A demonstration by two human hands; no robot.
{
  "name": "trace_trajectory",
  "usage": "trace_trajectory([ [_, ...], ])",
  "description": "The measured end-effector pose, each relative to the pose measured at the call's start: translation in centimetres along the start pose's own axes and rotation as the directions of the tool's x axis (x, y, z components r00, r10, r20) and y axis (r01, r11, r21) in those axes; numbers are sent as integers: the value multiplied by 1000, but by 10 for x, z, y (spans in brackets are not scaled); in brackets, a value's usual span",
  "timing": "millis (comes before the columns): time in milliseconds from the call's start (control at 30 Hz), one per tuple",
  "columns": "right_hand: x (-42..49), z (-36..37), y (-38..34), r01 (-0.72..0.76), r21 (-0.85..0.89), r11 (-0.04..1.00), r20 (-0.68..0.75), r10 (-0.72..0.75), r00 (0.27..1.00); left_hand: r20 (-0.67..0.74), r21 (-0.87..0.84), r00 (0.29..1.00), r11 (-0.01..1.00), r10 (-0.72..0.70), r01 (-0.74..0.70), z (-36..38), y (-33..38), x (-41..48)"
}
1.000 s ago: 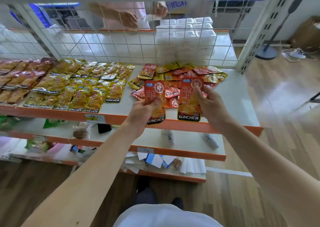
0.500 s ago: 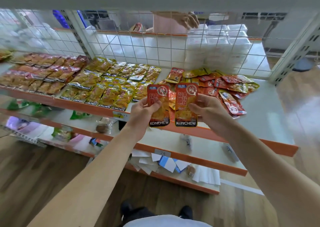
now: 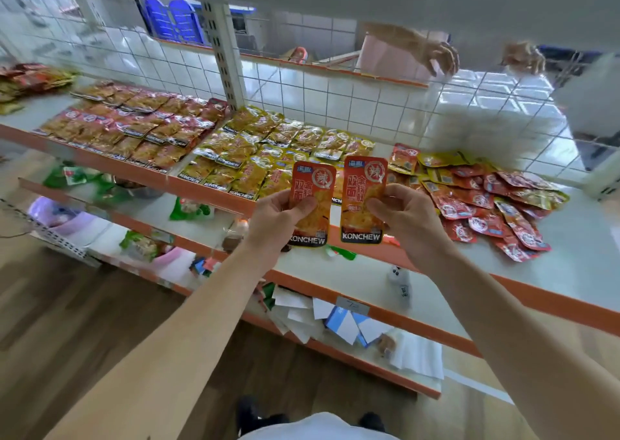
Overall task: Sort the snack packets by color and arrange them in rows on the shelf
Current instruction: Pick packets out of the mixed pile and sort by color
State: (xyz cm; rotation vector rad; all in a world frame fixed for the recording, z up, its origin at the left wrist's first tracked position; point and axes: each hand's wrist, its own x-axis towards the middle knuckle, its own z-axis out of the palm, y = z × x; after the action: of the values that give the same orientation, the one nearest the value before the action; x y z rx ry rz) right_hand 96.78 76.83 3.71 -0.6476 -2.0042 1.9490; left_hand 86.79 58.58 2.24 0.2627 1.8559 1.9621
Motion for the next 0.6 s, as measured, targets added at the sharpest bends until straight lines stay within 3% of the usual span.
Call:
trace_trajectory([
  [233,4,104,-12,-42,76,996,74,36,997,-55,-91,998,996,-8,3,-99,17,-2],
  [600,11,257,-12,-23,7,1000,156,22,988,-189,-89,981,996,-32,16,-253,35,-15],
])
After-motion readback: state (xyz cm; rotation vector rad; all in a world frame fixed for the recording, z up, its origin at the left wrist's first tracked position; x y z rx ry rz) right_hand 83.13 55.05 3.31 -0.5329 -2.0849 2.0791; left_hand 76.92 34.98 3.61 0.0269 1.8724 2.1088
